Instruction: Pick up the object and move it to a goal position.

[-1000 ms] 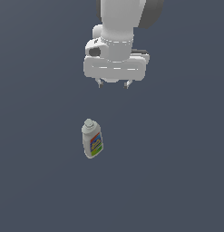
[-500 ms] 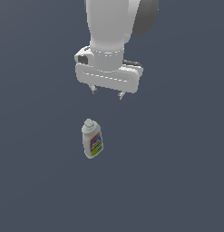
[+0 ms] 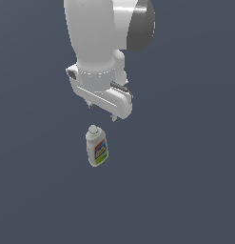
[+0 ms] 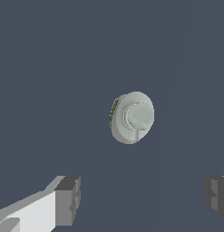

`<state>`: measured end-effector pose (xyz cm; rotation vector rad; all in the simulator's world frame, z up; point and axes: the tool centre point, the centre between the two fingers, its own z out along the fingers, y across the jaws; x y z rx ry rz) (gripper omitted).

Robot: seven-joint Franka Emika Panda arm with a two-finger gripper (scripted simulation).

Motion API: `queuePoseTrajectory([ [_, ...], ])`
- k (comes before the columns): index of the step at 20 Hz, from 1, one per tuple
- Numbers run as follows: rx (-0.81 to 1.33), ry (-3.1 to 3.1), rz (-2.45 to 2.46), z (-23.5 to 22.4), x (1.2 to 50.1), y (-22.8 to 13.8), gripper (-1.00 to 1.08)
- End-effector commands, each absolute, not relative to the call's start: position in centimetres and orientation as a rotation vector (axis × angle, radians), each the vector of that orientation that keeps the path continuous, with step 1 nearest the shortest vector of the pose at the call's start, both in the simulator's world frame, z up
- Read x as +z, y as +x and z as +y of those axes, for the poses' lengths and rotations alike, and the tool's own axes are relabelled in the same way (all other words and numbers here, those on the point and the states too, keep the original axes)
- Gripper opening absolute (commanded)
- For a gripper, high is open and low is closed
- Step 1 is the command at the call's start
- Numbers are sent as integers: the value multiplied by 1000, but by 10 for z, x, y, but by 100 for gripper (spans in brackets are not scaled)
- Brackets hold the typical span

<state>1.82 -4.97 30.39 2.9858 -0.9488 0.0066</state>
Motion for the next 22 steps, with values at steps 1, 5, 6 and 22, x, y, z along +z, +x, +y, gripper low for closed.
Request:
queuePoseTrajectory([
  [1,5,2949,-1068,-58,299,28,100],
  [5,3,2894,-1216,-70,291,40,100],
  [6,2,2882,-1246,-72,290,42,100],
  [22,-1,2807,-1410,-85,277,55,100],
])
